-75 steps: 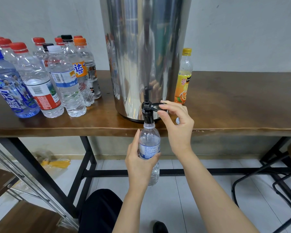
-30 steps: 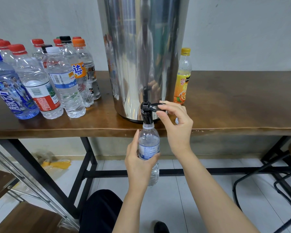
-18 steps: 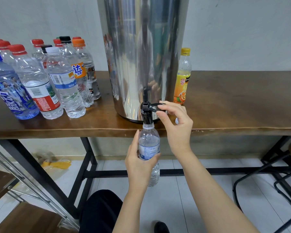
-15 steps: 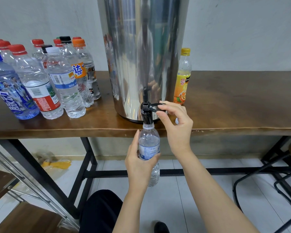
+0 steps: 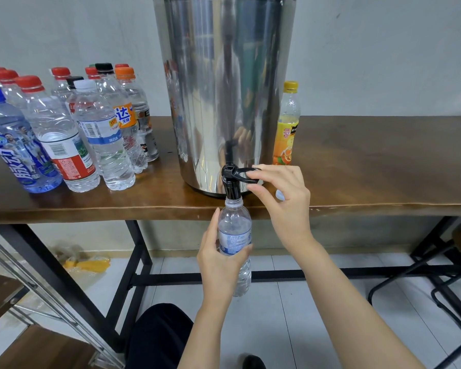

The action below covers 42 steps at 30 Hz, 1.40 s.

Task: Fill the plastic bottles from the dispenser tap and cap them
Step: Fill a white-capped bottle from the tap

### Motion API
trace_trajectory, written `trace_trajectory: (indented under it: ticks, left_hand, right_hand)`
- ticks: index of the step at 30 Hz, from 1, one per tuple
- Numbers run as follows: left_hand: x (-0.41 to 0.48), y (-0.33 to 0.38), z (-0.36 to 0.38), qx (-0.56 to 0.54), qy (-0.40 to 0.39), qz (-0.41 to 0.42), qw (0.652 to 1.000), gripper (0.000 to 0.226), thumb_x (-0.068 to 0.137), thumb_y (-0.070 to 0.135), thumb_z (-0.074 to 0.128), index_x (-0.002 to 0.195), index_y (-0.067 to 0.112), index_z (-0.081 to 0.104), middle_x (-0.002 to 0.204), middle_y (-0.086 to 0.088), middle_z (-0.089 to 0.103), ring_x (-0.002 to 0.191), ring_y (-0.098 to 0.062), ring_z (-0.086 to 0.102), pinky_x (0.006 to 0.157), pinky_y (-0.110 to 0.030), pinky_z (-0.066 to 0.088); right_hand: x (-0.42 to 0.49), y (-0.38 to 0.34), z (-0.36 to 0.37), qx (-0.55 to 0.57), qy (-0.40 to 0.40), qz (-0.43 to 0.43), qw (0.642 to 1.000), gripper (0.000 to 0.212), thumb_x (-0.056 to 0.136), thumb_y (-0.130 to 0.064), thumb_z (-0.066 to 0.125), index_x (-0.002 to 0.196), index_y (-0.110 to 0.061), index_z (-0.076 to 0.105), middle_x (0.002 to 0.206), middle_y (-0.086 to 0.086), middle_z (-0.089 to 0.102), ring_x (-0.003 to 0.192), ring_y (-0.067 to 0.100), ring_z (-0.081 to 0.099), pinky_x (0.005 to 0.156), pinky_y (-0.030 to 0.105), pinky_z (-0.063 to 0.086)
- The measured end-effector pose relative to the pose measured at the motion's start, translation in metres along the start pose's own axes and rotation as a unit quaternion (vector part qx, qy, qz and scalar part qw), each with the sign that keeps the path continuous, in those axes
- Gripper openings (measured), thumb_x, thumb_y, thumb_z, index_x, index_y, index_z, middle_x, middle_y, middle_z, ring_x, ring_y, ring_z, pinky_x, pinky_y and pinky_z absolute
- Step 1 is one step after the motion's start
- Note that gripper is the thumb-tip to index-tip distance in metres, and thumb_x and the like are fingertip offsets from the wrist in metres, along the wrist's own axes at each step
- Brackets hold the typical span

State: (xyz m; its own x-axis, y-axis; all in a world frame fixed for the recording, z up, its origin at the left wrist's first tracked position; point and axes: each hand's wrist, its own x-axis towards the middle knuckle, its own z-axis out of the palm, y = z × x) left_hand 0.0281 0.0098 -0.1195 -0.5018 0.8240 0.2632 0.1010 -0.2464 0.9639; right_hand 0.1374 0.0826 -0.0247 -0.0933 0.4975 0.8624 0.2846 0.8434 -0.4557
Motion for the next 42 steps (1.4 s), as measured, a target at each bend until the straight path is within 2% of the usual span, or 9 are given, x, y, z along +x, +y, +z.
trace_trajectory:
  ticks: [13, 20, 24, 27, 29, 31, 33, 37, 42]
  left_hand:
    - [0.001, -0.002, -0.003, 0.002, -0.009, -0.004, 1.0, 0.1, 0.065, -0.001, 0.089, 0.147, 0.032, 0.044, 0.14, 0.012, 0.056, 0.127, -0.007, 0.055, 0.104, -0.037, 0.051]
    - [0.002, -0.001, -0.003, 0.001, -0.01, -0.001, 1.0, 0.099, 0.065, 0.0, 0.089, 0.144, 0.038, 0.044, 0.14, 0.012, 0.056, 0.128, -0.007, 0.054, 0.105, -0.038, 0.05]
    - [0.004, -0.002, -0.002, -0.001, -0.008, -0.006, 1.0, 0.099, 0.065, 0.0, 0.089, 0.14, 0.044, 0.044, 0.139, 0.013, 0.057, 0.127, -0.006, 0.055, 0.104, -0.039, 0.05]
    - [0.005, -0.003, -0.003, 0.004, -0.006, -0.006, 1.0, 0.099, 0.065, 0.001, 0.089, 0.141, 0.044, 0.043, 0.139, 0.013, 0.056, 0.128, -0.007, 0.054, 0.105, -0.04, 0.05]
    - [0.006, -0.004, -0.003, 0.006, -0.004, -0.006, 1.0, 0.099, 0.064, 0.002, 0.09, 0.141, 0.045, 0.043, 0.139, 0.013, 0.056, 0.128, -0.007, 0.054, 0.105, -0.04, 0.05]
    - [0.005, -0.004, -0.003, 0.006, -0.002, -0.005, 1.0, 0.099, 0.064, 0.002, 0.09, 0.14, 0.045, 0.044, 0.139, 0.014, 0.056, 0.128, -0.007, 0.054, 0.105, -0.041, 0.05]
    - [0.005, -0.003, -0.003, 0.007, -0.003, -0.004, 1.0, 0.099, 0.065, 0.001, 0.089, 0.139, 0.046, 0.044, 0.139, 0.014, 0.056, 0.128, -0.006, 0.054, 0.105, -0.041, 0.049]
    - [0.005, 0.0, -0.004, 0.01, -0.005, -0.002, 1.0, 0.099, 0.064, 0.0, 0.089, 0.137, 0.049, 0.043, 0.138, 0.013, 0.057, 0.128, -0.007, 0.054, 0.105, -0.04, 0.05]
    - [0.007, -0.002, -0.006, 0.013, -0.003, -0.002, 1.0, 0.1, 0.063, 0.001, 0.09, 0.135, 0.053, 0.044, 0.137, 0.013, 0.058, 0.127, -0.007, 0.055, 0.105, -0.04, 0.05]
  right_hand:
    - [0.004, -0.001, -0.007, -0.097, -0.011, -0.099, 0.99, 0.02, 0.088, -0.029, 0.07, 0.099, -0.015, 0.079, 0.095, 0.001, 0.069, 0.095, 0.018, 0.05, 0.084, 0.024, 0.045]
    - [0.012, 0.002, -0.007, -0.092, -0.046, -0.131, 0.986, 0.019, 0.091, -0.02, 0.063, 0.096, -0.007, 0.077, 0.11, 0.001, 0.072, 0.107, 0.024, 0.053, 0.095, 0.026, 0.045]
    - [0.02, -0.001, -0.007, -0.089, -0.058, -0.149, 0.983, 0.018, 0.09, -0.011, 0.062, 0.095, -0.003, 0.077, 0.101, 0.003, 0.074, 0.096, 0.021, 0.053, 0.085, 0.013, 0.046]
    - [0.03, -0.001, -0.007, -0.079, -0.07, -0.152, 0.983, 0.023, 0.094, -0.02, 0.058, 0.093, -0.007, 0.077, 0.098, -0.002, 0.075, 0.09, 0.019, 0.05, 0.079, 0.026, 0.05]
    - [0.036, -0.002, -0.006, -0.071, -0.074, -0.15, 0.983, 0.031, 0.097, -0.03, 0.053, 0.092, -0.011, 0.077, 0.094, -0.007, 0.075, 0.088, 0.019, 0.049, 0.076, 0.04, 0.049]
    - [0.044, -0.007, -0.003, -0.061, -0.078, -0.146, 0.984, 0.036, 0.098, -0.038, 0.051, 0.09, -0.015, 0.077, 0.089, -0.011, 0.073, 0.086, 0.018, 0.048, 0.074, 0.045, 0.046]
    - [0.056, -0.014, 0.007, -0.055, -0.093, -0.129, 0.986, 0.027, 0.093, -0.038, 0.059, 0.088, -0.019, 0.078, 0.082, -0.015, 0.071, 0.085, 0.015, 0.046, 0.075, 0.043, 0.045]
    - [0.072, -0.025, 0.027, -0.013, -0.127, -0.008, 0.992, 0.012, 0.085, -0.032, 0.069, 0.09, -0.026, 0.079, 0.073, -0.015, 0.064, 0.086, 0.01, 0.047, 0.077, 0.042, 0.049]
    - [0.066, -0.011, 0.007, -0.048, -0.122, -0.004, 0.991, 0.028, 0.086, -0.041, 0.066, 0.109, -0.027, 0.075, 0.094, -0.028, 0.06, 0.095, 0.008, 0.05, 0.081, 0.029, 0.047]
